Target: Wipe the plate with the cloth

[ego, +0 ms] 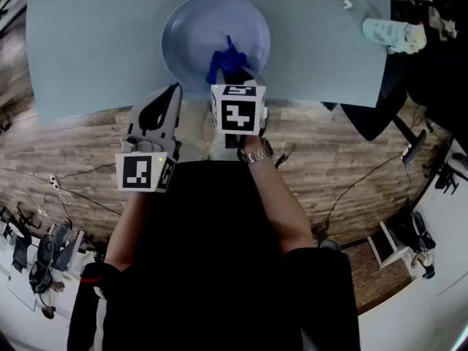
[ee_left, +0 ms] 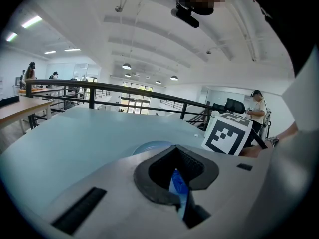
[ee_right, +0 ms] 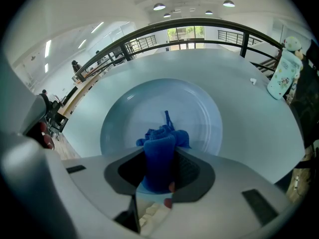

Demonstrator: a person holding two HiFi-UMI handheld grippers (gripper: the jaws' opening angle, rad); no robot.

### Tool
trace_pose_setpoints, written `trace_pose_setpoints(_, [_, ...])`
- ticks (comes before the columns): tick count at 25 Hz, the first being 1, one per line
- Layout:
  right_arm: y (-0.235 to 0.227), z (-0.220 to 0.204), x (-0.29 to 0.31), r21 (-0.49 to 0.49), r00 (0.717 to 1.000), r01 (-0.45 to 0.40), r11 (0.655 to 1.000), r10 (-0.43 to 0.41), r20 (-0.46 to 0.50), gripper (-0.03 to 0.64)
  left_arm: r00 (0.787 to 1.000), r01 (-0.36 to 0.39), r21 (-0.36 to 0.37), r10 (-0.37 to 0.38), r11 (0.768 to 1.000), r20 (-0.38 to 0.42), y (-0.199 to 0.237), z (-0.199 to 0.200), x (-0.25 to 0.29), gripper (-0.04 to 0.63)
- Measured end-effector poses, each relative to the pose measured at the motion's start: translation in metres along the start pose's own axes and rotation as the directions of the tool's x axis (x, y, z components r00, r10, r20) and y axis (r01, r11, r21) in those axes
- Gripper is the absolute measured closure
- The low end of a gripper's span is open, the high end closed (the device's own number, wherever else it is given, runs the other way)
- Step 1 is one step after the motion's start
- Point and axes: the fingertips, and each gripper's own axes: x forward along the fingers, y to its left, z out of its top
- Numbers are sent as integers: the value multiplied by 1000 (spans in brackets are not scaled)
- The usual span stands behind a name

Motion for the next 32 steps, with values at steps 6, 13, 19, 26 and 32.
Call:
trace_pose_setpoints(6, [17, -5, 3, -3, 1000, -5, 1000, 5, -5, 498, 1000, 8, -1, -8, 1000, -3, 12, -3, -4, 595])
trace_pose_setpoints(13, [37, -3, 10, -9, 1000, -15, 1000, 15, -3, 499, 1000, 13, 0, -13, 1000, -2, 25, -5, -8, 595])
trace_pose_setpoints(19, [57, 4, 16, -19, 1000, -27, 999, 27, -3, 499, 1000, 2, -3, -2, 1000, -1, 42, -4, -14, 595])
trace_pose_setpoints(26, [74, 22, 27, -38, 999, -39, 999, 39, -5, 499, 1000, -19, -12, 19, 1000, -2, 66, 1, -11, 595])
trace_pose_setpoints(32, [81, 38, 36, -46, 999, -45, 998, 44, -8, 498, 1000, -27, -19, 27, 999, -7, 80, 4, -3, 595])
